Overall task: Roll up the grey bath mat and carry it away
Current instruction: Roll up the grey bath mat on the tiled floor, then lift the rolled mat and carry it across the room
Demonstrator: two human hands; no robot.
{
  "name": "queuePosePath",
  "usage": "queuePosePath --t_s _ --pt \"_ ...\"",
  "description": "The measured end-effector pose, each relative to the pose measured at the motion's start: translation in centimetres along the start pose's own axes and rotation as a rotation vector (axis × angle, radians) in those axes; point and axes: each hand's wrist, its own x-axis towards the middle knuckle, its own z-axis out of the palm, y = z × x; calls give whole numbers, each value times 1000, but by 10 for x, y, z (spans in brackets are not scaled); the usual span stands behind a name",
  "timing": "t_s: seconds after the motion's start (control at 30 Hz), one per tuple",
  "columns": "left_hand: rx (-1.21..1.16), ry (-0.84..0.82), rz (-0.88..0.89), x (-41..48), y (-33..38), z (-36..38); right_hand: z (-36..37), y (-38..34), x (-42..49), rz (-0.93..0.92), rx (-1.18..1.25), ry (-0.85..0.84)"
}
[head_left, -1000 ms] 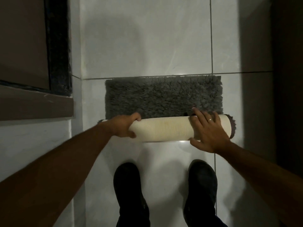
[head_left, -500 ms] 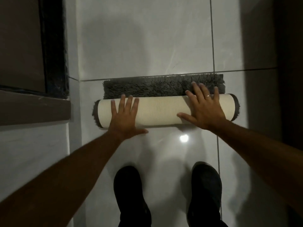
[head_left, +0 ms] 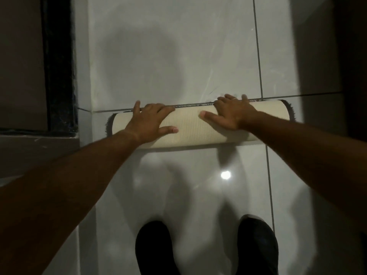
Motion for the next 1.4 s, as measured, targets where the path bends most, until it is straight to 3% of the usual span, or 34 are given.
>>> queuePosePath --t_s 0.2,0.4,0.6,0.7,0.73,0.8,0.87,0.93,1.0,1.07,1.13,1.23,1.4 --pt "-28 35 6 -9 2 15 -6 -41 43 -71 123 -245" --pt "13 99 -13 -25 8 31 -19 -53 52 -96 -74 -290" --pt "6 98 -21 -49 20 43 -6 -66 38 -32 205 -399" --pt "85 153 -37 -64 31 39 -2 -79 21 -81 77 -277" --pt "81 212 -111 -72 36 32 -2 -82 12 -89 45 -205" --pt "-101 359 -430 -85 45 19 1 -83 -7 -89 55 -116" --pt "-503 458 -832 -92 48 -12 -16 -80 -28 -51 168 -114" --pt "-1037 548 -1034 -94 52 -51 -46 -74 -50 13 368 -132" --pt "-1609 569 -969 -94 62 -98 -82 -70 -73 70 560 -112" --pt "-1829 398 -779 -88 77 -153 -125 -68 -93 109 689 -78" --pt "-1886 290 -608 -81 92 -208 -167 -67 -108 129 785 -67" --pt "-1824 258 -445 -68 107 -322 -259 -66 -130 134 839 -48" --pt "-1650 291 -325 -39 111 -468 -404 -66 -126 10 803 -26"
